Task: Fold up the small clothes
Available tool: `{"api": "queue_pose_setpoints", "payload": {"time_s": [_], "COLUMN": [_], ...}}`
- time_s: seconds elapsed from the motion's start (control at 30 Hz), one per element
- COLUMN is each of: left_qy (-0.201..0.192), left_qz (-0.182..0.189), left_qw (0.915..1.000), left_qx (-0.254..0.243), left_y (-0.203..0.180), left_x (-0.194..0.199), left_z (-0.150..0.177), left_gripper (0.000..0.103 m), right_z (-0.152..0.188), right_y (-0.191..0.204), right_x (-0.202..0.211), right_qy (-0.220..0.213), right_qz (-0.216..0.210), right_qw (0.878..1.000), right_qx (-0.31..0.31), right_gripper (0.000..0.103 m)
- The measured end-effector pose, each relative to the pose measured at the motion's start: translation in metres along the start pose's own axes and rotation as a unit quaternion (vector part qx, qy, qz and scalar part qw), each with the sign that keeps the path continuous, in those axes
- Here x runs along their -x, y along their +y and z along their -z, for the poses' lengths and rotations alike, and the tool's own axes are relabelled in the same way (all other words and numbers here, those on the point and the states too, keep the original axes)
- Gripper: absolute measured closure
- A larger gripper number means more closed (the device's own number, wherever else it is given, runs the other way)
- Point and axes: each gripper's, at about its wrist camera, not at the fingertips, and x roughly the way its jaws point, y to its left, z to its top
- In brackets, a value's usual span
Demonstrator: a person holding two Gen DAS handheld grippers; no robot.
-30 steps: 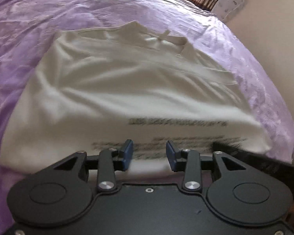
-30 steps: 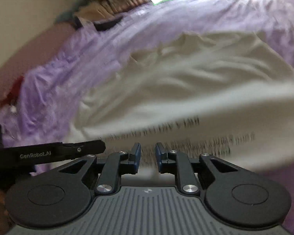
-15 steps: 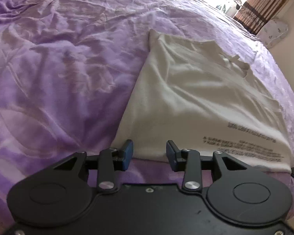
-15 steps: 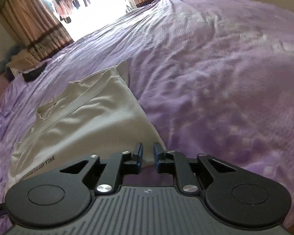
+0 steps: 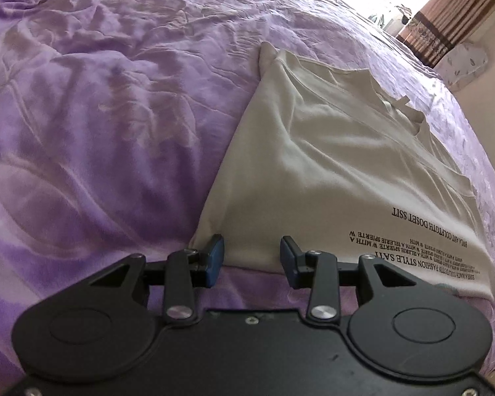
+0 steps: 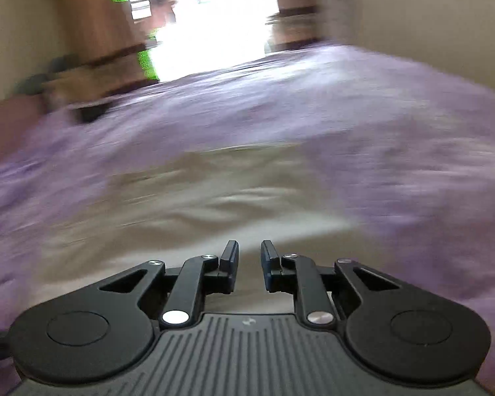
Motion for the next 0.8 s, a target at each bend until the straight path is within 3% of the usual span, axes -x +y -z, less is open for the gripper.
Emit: {"api": "queue_pose_setpoints", "payload": {"time_s": [0.13, 0.23, 0.33, 0.47, 0.6, 0.8], "left_qy": [-0.005, -0.012, -0.029, -0.036, -0.028, -0.048], "left_qz": [0.008, 0.012, 0.028, 0.089, 0.094, 0.098], "left_qw": [0.9999, 0.9992, 0.9987, 0.9937, 0.9904, 0.9811], "left_qx": [0.012, 0.035, 0.030, 0.058, 0.098, 0.160], "left_y": [0.002, 0.006, 0.003, 0.002, 0.004, 0.015], "left_x": [0.009, 0.023, 0.042, 0.055, 0.044, 0.028], "left_z": [-0.001, -0.002, 0.004, 0.024, 0.036, 0.042], "left_gripper": [0.064, 0.064, 0.062, 0.060, 0.060, 0.060], "right_z": [0.009, 0.021, 0.034, 0.050, 0.053, 0.051], "right_y": [0.058, 0.079, 0.082, 0.080, 0.080, 0.080], "right_x": [-0.028, -0.051, -0.060, -0.053, -0.045, -0.047], "right_qy": [0.031, 0.074, 0.103, 0.109, 0.113, 0.121], "right_qz": [-0.051, -0.040, -0.012, -0.011, -0.015, -0.019], "right_qw": [0.996, 0.994, 0.992, 0.991, 0.991, 0.990], "right_qx": [0.059, 0.071, 0.072, 0.074, 0.068, 0.065], "right_gripper": [0.082, 0.082, 0.082, 0.082, 0.081, 0.080]}}
